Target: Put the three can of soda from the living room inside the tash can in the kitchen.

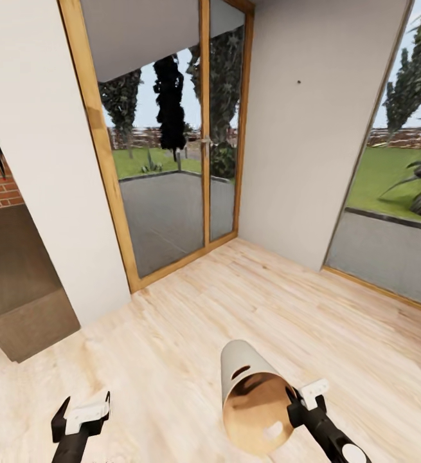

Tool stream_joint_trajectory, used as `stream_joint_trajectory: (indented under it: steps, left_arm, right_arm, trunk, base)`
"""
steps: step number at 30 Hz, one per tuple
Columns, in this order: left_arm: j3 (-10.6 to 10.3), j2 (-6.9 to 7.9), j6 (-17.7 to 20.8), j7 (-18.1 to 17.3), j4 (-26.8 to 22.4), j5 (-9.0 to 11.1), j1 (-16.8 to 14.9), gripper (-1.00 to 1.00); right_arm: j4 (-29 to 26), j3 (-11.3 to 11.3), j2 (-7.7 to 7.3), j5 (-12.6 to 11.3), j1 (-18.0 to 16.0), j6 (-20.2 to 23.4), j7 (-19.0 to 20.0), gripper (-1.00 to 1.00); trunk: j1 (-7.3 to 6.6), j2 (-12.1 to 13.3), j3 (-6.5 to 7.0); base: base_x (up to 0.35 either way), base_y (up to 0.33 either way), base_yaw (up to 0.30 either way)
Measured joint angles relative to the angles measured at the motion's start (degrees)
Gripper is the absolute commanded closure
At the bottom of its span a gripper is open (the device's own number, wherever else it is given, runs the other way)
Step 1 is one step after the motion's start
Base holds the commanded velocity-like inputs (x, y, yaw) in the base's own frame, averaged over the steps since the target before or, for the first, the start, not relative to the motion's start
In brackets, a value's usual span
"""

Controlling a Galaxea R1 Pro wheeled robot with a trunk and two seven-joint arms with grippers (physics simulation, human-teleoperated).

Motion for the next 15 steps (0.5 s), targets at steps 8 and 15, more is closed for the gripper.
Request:
stream_joint_trajectory:
  steps: [8, 15]
  left_arm:
    - [-0.1, -0.02, 0.05, -0.03, 0.05, -0.19, -0.01, -1.0]
    - [-0.15, -0.07, 0.07, -0.03, 1.08, -0.22, -0.1, -1.0]
  right_arm:
    - [1.09, 0.01, 0.04, 0.24, 0.0, -0.06, -0.09, 1.0]
    - [1.57, 0.0, 0.11, 0.28, 0.0, -1.07, -0.32, 1.0]
  trunk:
    - [0.0, 0.0, 0.0]
    - [0.0, 0.0, 0.0]
  base:
    - [0.034, 0.0, 0.25]
    - [0.002, 0.0, 0.25]
